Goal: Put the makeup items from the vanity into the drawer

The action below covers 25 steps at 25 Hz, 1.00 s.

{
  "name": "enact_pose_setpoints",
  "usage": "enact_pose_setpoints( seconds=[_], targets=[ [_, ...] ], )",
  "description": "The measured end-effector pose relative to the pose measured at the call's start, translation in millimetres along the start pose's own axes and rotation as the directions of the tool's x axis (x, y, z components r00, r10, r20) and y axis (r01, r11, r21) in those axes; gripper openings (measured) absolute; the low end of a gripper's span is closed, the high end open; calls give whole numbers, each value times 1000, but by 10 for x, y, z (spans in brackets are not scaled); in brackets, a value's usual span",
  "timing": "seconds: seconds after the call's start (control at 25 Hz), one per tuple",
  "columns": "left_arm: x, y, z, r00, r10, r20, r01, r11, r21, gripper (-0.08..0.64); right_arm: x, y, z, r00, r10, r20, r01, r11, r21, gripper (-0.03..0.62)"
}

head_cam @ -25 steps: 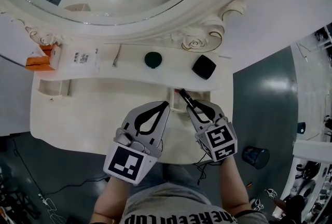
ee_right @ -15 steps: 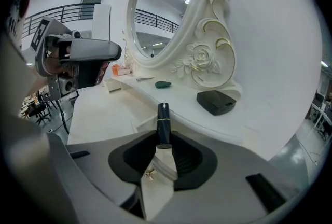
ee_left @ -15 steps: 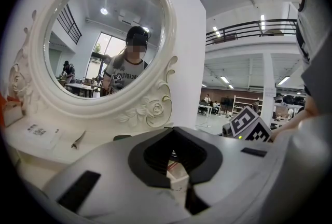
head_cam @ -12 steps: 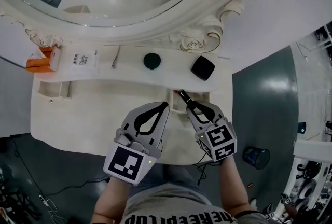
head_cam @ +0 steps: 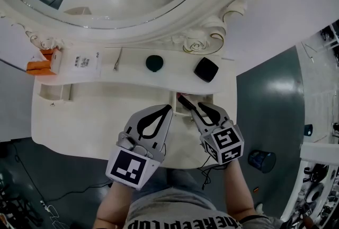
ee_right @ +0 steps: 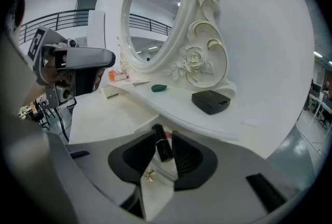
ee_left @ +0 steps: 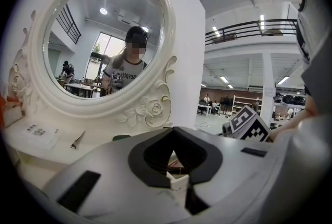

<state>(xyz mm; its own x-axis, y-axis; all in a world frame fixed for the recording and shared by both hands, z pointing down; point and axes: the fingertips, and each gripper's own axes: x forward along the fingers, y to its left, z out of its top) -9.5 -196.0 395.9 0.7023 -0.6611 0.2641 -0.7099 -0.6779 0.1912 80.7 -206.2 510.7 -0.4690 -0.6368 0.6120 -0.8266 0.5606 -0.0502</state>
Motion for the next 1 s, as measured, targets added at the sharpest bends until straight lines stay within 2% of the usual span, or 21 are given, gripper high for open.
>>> enact_pose_setpoints(
  seconds=[0.4,0.68,1.0],
  targets=[
    [-5,-42,22,1000,-8,3,8,1000,10,14,-99,-31,116,998,-18,57,16,1000,24,116],
    [4,-105,46,1000,-24,5,24,1000,20,14,-202,-15,231,993,-16,115,8,997,73,38],
    [32,-248,101,998,-60,8,60,997,40,14,-388,-15,348,983,-16,184,-12,989,146,14]
  ],
)
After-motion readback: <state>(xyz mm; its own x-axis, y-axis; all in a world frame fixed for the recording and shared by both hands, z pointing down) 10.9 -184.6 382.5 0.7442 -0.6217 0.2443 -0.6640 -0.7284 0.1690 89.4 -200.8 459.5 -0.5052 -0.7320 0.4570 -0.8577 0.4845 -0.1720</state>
